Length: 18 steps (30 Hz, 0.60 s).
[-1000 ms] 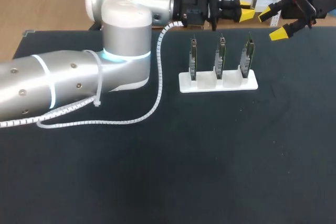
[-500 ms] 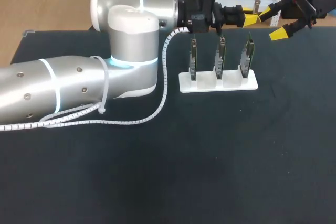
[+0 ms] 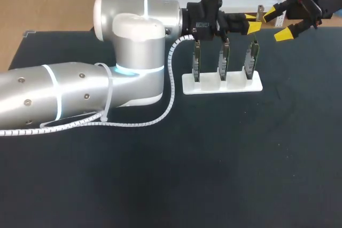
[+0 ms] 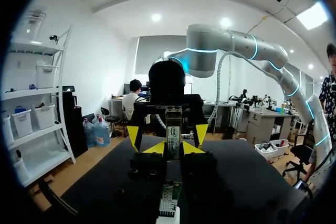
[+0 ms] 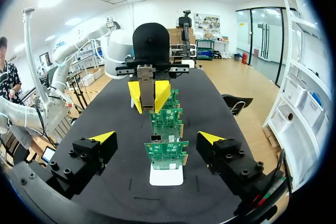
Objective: Pick up the optical module with the left hand, and insert it into the network port with the right hand.
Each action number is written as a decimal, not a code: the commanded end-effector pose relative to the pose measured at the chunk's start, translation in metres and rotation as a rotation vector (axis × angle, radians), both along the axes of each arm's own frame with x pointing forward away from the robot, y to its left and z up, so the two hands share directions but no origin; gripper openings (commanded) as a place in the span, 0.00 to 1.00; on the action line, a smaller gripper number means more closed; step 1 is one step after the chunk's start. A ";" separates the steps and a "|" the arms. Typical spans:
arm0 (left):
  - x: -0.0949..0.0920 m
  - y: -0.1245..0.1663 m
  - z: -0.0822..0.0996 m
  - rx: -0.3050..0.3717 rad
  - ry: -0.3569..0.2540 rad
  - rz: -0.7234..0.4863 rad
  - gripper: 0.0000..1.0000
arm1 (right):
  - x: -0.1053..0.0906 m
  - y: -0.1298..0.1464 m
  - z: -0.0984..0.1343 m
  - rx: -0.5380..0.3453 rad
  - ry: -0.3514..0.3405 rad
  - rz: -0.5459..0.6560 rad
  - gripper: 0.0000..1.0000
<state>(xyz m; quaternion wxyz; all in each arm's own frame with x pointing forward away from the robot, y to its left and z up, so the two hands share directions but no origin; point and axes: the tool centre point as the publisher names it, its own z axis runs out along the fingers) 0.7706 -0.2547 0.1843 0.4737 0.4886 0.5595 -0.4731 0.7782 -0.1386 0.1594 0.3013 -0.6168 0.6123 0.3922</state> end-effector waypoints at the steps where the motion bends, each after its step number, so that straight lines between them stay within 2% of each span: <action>1: 0.000 -0.002 -0.002 -0.001 -0.001 0.005 0.00 | -0.003 0.001 0.000 -0.001 -0.005 -0.005 1.00; 4: 0.001 -0.002 -0.006 0.003 0.017 0.005 0.00 | -0.003 0.001 0.000 -0.001 -0.005 -0.005 1.00; 18: 0.005 0.000 -0.007 0.004 0.015 0.023 0.00 | -0.003 0.001 0.000 -0.001 -0.005 -0.005 1.00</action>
